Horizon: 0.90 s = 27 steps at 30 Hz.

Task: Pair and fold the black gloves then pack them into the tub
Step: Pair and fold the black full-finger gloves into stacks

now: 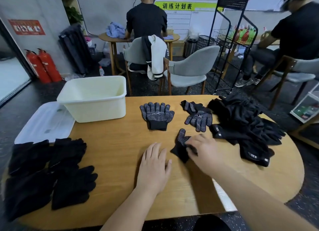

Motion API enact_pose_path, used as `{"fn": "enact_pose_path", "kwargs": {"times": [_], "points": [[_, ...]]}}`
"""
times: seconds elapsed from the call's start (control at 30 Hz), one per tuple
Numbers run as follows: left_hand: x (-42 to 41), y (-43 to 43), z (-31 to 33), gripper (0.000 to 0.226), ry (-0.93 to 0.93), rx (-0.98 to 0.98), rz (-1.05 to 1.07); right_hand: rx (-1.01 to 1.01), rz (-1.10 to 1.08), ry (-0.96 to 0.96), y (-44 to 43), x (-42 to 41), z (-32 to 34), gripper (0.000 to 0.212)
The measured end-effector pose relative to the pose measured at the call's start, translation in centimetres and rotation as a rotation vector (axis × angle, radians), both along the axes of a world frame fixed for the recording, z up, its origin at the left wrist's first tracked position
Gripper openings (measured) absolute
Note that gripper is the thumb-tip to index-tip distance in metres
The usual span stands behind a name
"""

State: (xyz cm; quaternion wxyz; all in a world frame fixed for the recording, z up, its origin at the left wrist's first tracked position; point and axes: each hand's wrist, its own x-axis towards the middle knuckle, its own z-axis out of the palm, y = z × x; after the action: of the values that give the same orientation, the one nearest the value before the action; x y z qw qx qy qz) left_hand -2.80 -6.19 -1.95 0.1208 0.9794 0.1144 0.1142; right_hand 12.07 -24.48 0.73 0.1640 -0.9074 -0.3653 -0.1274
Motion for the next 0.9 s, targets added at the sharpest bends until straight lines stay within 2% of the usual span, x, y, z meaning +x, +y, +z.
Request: {"fn": "enact_pose_path", "kwargs": {"times": [0.13,0.23,0.33,0.4,0.5,0.67,0.73,0.9], "points": [[0.0,-0.2,-0.5,0.037,-0.059,0.132,-0.053,-0.067,-0.001,-0.039,1.5,-4.7,-2.5,0.024],[-0.4,-0.3,-0.8,0.037,-0.09,0.206,-0.079,0.01,-0.036,-0.015,1.4,-5.9,-2.9,0.012],[-0.9,0.0,-1.0,0.042,-0.107,0.277,-0.121,-0.025,0.015,0.043,0.8,-6.2,-1.6,0.011],[-1.5,0.3,-1.0,0.046,-0.099,0.326,-0.143,-0.044,0.069,0.152,0.5,-5.9,0.5,0.014],[-2.7,0.7,-0.7,0.048,-0.094,0.312,-0.071,0.005,0.084,0.452,0.2,-4.4,5.7,0.012],[-3.9,0.4,-0.8,0.042,-0.094,0.219,0.038,0.128,0.069,0.612,-0.2,-1.3,14.1,0.006],[-4.1,0.3,-0.7,0.042,-0.088,0.188,0.051,0.157,0.046,0.587,0.0,-0.3,16.3,0.006],[-4.4,0.2,-0.7,0.044,-0.05,0.149,0.075,0.271,0.016,0.302,0.4,0.9,18.6,0.01]]}}
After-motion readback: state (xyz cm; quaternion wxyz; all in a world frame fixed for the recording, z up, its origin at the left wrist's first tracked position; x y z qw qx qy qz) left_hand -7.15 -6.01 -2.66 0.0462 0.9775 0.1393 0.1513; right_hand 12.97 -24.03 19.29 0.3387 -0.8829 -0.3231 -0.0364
